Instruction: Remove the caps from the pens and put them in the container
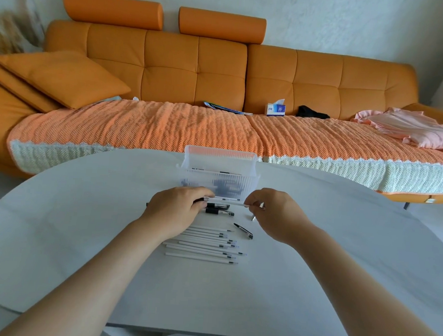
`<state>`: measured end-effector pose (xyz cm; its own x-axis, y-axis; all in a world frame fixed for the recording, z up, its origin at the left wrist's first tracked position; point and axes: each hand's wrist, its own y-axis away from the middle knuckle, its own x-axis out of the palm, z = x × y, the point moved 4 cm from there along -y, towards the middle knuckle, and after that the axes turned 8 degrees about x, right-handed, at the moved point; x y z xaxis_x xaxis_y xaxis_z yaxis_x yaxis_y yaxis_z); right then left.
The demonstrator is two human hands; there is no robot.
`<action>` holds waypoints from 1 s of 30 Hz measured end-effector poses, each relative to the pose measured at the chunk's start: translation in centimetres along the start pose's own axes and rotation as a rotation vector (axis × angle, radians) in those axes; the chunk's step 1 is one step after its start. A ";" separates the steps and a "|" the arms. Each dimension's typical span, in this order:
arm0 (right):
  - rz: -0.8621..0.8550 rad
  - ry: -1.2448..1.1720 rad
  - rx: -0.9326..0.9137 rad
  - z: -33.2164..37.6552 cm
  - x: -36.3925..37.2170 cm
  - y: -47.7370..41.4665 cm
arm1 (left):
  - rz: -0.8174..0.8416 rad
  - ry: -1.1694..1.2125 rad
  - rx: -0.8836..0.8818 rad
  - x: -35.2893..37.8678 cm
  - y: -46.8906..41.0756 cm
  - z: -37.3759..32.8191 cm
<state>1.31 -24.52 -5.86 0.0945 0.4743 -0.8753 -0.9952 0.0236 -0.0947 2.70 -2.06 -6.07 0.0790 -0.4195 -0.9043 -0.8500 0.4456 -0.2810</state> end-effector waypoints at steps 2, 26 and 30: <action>-0.007 -0.004 -0.014 0.1 -0.1 0.0 | 0.018 0.002 0.015 0.1 0.0 -0.1; -0.003 -0.096 -0.110 2.2 1.3 0.7 | 0.077 0.031 0.090 1.1 0.0 -1.3; 0.030 -0.131 -0.096 2.6 1.7 0.8 | 0.058 0.027 0.109 1.3 0.1 -1.9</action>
<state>0.59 -21.40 -6.17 0.0550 0.5843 -0.8097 -0.9901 -0.0730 -0.1199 1.76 -4.08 -6.67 0.0163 -0.4107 -0.9116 -0.7912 0.5522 -0.2629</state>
